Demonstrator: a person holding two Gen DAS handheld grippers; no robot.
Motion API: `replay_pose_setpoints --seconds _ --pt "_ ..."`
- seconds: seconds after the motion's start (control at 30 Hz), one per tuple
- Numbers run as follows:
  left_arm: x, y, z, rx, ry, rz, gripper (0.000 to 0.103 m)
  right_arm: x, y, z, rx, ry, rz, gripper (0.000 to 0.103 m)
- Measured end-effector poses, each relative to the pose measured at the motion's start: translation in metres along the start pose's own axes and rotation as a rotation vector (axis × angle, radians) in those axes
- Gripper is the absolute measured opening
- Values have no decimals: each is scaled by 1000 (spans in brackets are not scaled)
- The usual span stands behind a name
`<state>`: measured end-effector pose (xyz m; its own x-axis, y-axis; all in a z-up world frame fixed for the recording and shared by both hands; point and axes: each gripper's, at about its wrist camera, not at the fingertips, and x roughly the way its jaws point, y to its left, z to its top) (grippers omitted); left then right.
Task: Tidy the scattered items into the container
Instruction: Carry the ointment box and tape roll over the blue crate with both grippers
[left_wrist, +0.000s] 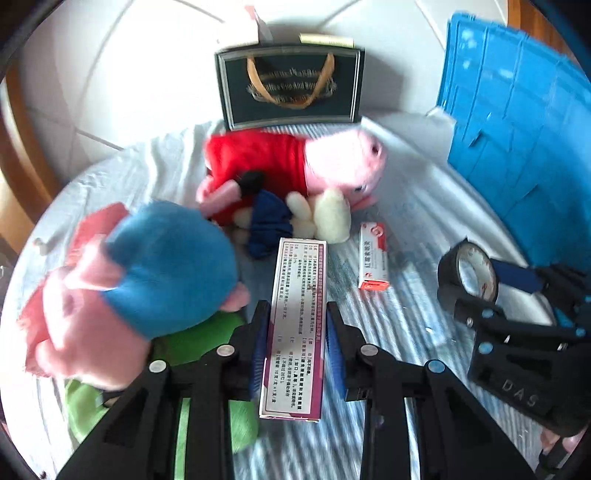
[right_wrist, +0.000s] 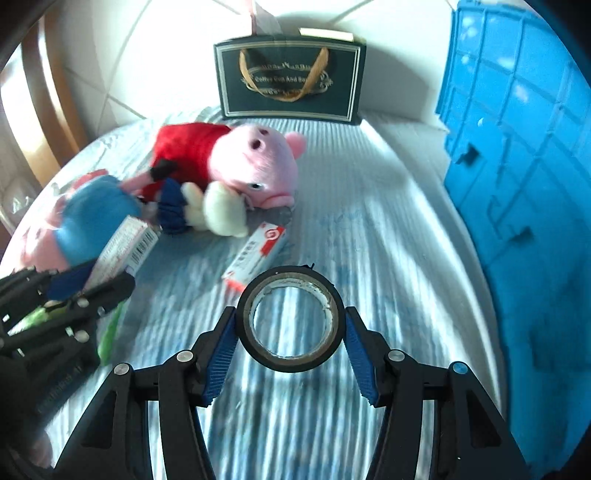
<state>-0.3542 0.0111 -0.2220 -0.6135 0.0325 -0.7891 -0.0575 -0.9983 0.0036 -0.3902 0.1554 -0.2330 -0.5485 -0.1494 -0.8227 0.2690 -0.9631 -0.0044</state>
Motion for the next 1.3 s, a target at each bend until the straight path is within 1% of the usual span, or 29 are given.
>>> replay_pose_setpoints --seconds 0.03,0.1,0.17,0.2,0.37,0.47,0.57,0.67,0.77,0.87,1.0,1.03,1.13,1.2,1.27,1.3 --pt "-15 6 -2 5 -23 -3 29 -13 5 -2 -1 -15 -5 56" --pt "-41 8 2 13 -61 -9 29 -39 13 -2 3 -53 -13 56" --pt "-53 8 13 15 -103 -15 29 -71 19 -2 12 -103 -25 56" --pt "-65 8 12 17 -121 -21 29 -87 21 -2 14 -128 -32 56" --pt "-123 -9 17 54 -227 -84 29 -167 17 -4 38 -260 -89 56" --pt "-157 -27 26 73 -289 -122 29 -217 8 -7 53 -335 -137 56" --pt "-187 -52 38 96 -351 -159 29 -262 -11 -10 78 -405 -182 56" --pt "-211 -87 51 125 -411 -192 29 -300 -43 -16 110 -470 -242 56" --pt "-234 -131 64 147 -465 -229 29 -328 -87 -29 149 -507 -283 56" --pt "-248 -191 72 177 -508 -277 29 -346 -141 -44 171 -507 -326 56" --pt "-255 -280 77 226 -498 -366 29 -353 -214 -68 180 -444 -367 56" --pt "-255 -304 75 246 -490 -376 29 -353 -231 -74 184 -428 -373 56" --pt "-249 -362 66 301 -443 -400 29 -350 -276 -93 187 -386 -365 56" --pt "-242 -391 61 334 -396 -392 29 -345 -298 -102 190 -363 -367 56" --pt "-230 -412 59 353 -320 -380 29 -343 -317 -113 212 -336 -359 56" --pt "-227 -419 59 364 -293 -354 29 -341 -325 -116 217 -327 -345 56"
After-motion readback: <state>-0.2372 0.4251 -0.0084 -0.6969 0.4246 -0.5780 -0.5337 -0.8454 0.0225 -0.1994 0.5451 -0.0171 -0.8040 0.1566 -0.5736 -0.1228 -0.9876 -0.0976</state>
